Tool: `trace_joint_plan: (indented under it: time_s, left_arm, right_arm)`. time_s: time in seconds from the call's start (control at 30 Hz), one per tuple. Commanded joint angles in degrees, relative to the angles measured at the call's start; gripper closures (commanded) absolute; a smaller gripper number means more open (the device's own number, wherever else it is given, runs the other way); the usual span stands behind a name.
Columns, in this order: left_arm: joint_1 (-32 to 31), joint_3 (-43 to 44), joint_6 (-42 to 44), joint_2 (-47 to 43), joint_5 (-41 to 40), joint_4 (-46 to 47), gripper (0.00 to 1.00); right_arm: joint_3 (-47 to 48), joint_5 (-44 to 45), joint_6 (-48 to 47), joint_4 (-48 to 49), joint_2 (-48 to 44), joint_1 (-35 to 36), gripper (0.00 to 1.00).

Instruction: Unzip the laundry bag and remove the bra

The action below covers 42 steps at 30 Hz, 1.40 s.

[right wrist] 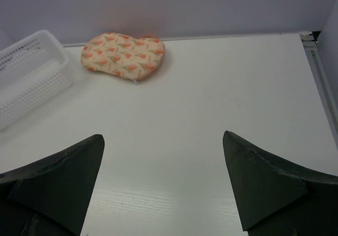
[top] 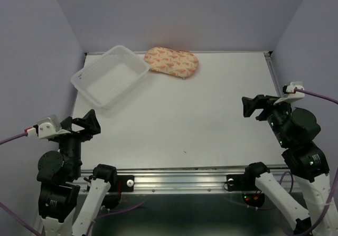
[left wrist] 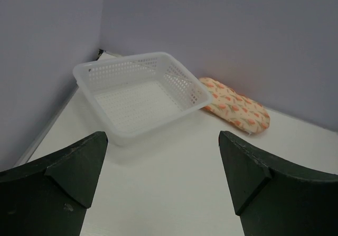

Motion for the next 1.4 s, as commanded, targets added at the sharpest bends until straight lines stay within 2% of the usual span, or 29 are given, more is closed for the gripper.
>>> trace_joint_plan:
  time_s: [0.0, 0.2, 0.3, 0.43, 0.57, 0.73, 0.93, 1.13, 1.37]
  left_arm:
    - [-0.2, -0.4, 0.1, 2.6, 0.2, 2.4, 0.01]
    - [-0.2, 0.0, -1.5, 5.0, 1.2, 1.9, 0.01]
    - [-0.2, -0.5, -2.8, 6.2, 2.9, 2.1, 0.01]
    - [-0.2, -0.8, -5.5, 7.5, 3.1, 2.3, 0.01]
    - [-0.2, -0.9, -7.1, 7.8, 3.3, 3.2, 0.01]
    - [-0.2, 0.2, -7.5, 8.7, 4.6, 3.0, 0.01]
    - [-0.2, 0.8, -8.7, 9.5, 7.2, 1.9, 0.01]
    - [-0.2, 0.9, -9.8, 8.7, 8.9, 0.0, 0.01]
    - [-0.2, 2.1, -10.2, 8.1, 9.3, -2.6, 0.01]
  right_arm:
    - [-0.2, -4.7, 0.4, 4.2, 2.4, 0.4, 0.00]
    - [-2.1, -15.9, 4.9, 6.2, 8.5, 0.4, 0.00]
    - [-4.0, -16.3, 11.0, 8.6, 12.6, 0.4, 0.00]
    - [-7.8, -19.5, 16.3, 15.2, 19.0, 0.4, 0.00]
    - [-9.2, -25.5, 17.9, 25.6, 31.8, 0.4, 0.00]
    - [-3.5, -22.4, 21.1, 30.8, 47.8, 0.4, 0.00]
    - [3.3, -16.3, 28.9, 43.0, 65.3, 0.4, 0.00]
    - [11.5, -13.4, 33.8, 49.2, 79.5, -0.2, 0.00]
    - [19.2, -13.3, 39.2, 55.1, 91.0, -1.2, 0.00]
